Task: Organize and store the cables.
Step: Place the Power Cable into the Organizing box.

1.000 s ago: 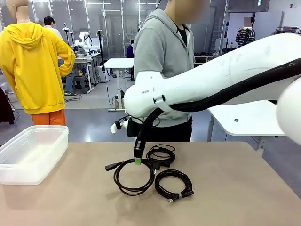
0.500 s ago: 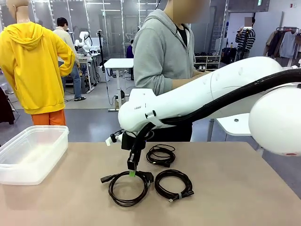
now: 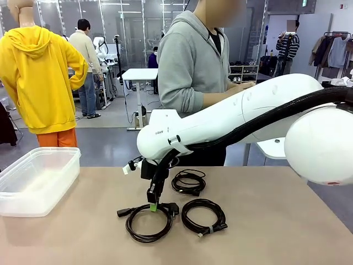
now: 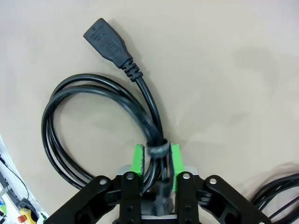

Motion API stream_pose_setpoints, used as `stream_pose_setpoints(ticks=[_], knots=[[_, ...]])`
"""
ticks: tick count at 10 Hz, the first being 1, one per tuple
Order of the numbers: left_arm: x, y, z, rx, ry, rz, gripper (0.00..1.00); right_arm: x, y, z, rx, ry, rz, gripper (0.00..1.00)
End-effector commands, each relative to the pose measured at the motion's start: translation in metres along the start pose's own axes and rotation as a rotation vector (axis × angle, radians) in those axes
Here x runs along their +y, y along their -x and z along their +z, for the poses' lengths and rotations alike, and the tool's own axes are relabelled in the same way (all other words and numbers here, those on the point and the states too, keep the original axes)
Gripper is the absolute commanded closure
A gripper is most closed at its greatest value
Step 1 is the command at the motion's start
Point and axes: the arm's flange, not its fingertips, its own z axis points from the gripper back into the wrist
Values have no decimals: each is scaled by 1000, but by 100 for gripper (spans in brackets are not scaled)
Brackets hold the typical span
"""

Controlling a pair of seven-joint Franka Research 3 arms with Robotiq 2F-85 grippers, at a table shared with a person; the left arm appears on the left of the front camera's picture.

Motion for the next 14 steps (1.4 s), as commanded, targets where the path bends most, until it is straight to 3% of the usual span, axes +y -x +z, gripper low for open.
stream_pose_setpoints(ticks=[1, 2, 6, 10, 11, 14], knots=[[-1, 0, 1, -6, 8, -8, 0, 11, 1, 7, 24, 42, -8, 8], [-1, 0, 1, -6, 8, -8, 0, 14, 4, 12, 14, 43, -1, 0], [-5, -8, 4, 21, 31, -59, 0, 26, 41, 52, -43, 98, 27, 0], [0, -5, 10, 156, 9, -151, 0, 48, 156, 114, -160, 122, 99, 0], [-79, -109, -87, 197, -27, -119, 0, 52, 195, 128, -201, 133, 101, 0], [-98, -137, -126, 233, -37, -187, 0, 63, 289, 136, -260, 139, 97, 0]])
